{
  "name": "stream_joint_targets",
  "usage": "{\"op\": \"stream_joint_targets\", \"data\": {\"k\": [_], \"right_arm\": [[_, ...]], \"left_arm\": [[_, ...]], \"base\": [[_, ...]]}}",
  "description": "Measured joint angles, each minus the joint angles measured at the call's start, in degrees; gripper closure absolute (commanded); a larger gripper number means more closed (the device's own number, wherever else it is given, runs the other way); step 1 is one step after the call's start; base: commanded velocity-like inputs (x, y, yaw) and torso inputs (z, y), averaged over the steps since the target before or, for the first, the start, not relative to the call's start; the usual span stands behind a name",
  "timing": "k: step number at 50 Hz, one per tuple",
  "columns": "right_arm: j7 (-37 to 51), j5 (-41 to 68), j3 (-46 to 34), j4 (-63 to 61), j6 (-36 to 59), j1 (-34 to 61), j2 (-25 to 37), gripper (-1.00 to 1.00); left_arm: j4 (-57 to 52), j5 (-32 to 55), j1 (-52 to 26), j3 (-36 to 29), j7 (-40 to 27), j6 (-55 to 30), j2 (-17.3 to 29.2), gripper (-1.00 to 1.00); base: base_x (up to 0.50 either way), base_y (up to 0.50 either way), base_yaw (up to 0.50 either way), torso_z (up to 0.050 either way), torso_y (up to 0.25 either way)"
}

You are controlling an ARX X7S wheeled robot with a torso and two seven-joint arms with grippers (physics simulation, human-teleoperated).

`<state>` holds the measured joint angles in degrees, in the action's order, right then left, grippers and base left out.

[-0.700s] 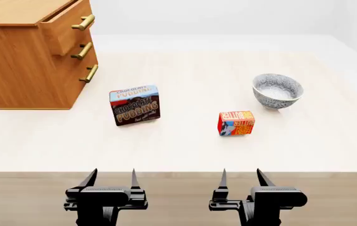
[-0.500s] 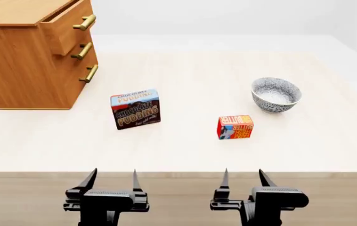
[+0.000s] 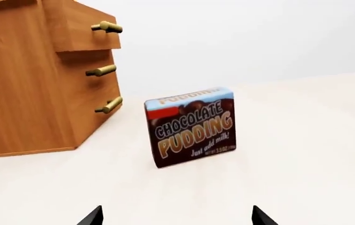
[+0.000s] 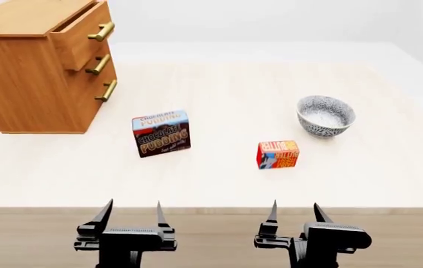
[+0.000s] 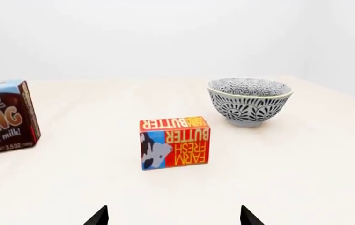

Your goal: Put the butter at the back in the top drawer of the cabinet and close it.

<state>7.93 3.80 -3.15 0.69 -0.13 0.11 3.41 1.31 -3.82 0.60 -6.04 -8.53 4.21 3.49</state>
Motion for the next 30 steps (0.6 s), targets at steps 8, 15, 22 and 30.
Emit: {"op": "stream_joint_targets", "data": {"k": [8, 15, 22, 30], "right_arm": [[0.90, 0.23, -0.87, 0.10, 0.23, 0.13, 0.65, -1.00], [1.65, 0.39, -1.53, 0.11, 0.38, 0.21, 1.13, -1.00], [2.35, 0.56, -2.18, 0.09, 0.41, 0.27, 1.59, -1.00], [2.94, 0.85, -2.88, 0.09, 0.36, 0.30, 2.10, -1.00]], "left_arm": [[-0.01, 0.60, -0.16, -0.44, -1.14, -0.23, 0.45, -1.00], [-0.17, 1.04, -0.21, -0.94, -1.85, -0.42, 0.90, -1.00], [-0.25, 1.41, -0.27, -1.48, -2.46, -0.46, 1.37, -1.00], [-0.14, 1.77, -0.40, -2.18, -3.08, -0.49, 1.90, -1.00]], "base": [[0.00, 0.00, 0.00, 0.050, 0.000], [0.00, 0.00, 0.00, 0.050, 0.000], [0.00, 0.00, 0.00, 0.050, 0.000], [0.00, 0.00, 0.00, 0.050, 0.000]]}}
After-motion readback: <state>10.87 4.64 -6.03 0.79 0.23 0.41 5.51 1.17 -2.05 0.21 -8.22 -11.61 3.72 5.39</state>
